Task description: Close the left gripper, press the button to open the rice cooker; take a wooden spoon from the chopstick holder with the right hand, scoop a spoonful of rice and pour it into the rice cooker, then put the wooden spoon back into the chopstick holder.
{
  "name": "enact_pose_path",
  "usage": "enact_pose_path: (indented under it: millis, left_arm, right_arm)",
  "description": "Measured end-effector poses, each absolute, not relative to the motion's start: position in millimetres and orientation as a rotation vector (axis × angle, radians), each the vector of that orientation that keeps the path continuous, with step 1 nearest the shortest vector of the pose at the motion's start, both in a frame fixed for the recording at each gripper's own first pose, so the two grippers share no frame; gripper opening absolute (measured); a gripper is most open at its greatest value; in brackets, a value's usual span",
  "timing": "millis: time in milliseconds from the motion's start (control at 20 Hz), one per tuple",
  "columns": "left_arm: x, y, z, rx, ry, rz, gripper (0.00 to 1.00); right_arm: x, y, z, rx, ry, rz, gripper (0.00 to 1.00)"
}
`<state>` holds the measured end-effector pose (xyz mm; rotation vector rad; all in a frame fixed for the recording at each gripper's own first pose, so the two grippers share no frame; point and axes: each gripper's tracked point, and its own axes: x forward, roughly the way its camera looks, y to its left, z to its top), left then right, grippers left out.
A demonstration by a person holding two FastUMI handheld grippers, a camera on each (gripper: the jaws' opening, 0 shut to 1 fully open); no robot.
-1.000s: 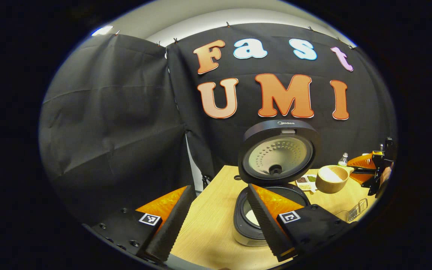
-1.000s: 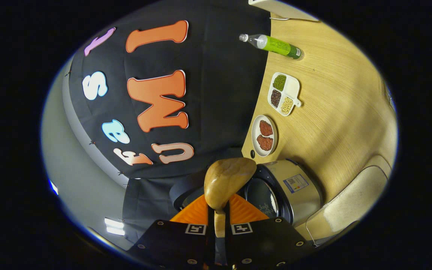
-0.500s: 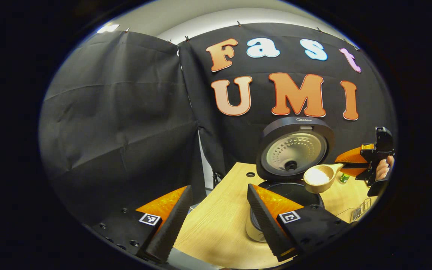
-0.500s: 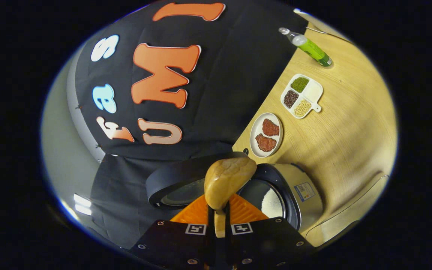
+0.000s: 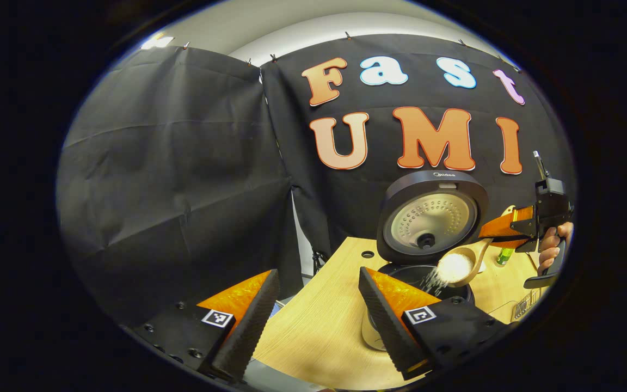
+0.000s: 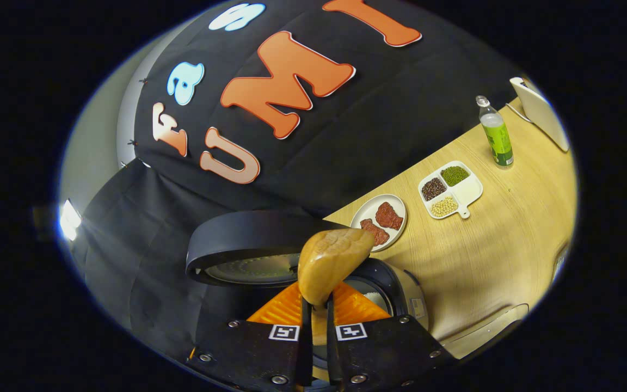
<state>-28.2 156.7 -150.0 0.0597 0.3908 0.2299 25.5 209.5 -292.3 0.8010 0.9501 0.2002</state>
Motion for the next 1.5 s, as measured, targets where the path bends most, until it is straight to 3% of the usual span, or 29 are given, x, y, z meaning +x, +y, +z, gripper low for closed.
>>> enact_pose_path:
  millis: [1250,1300,1350,1400,1500]
  left_arm:
    - [-42,177,-158,0.045,0.414,0.270,0.98]
    - [-42,177,-159,0.045,0.416,0.270,0.92]
    - [-44,177,-159,0.046,0.414,0.268,0.92]
    - [-44,176,-156,0.052,0.406,0.266,0.98]
    - [-44,173,-149,0.072,0.382,0.254,0.98]
  right_arm:
    - [31,233,-275,0.211,0.689,0.298,0.10]
    - [30,236,-275,0.191,0.682,0.315,0.10]
    - [27,239,-272,0.175,0.675,0.327,0.10]
    - [25,241,-271,0.155,0.667,0.338,0.10]
    - [23,244,-268,0.099,0.641,0.366,0.10]
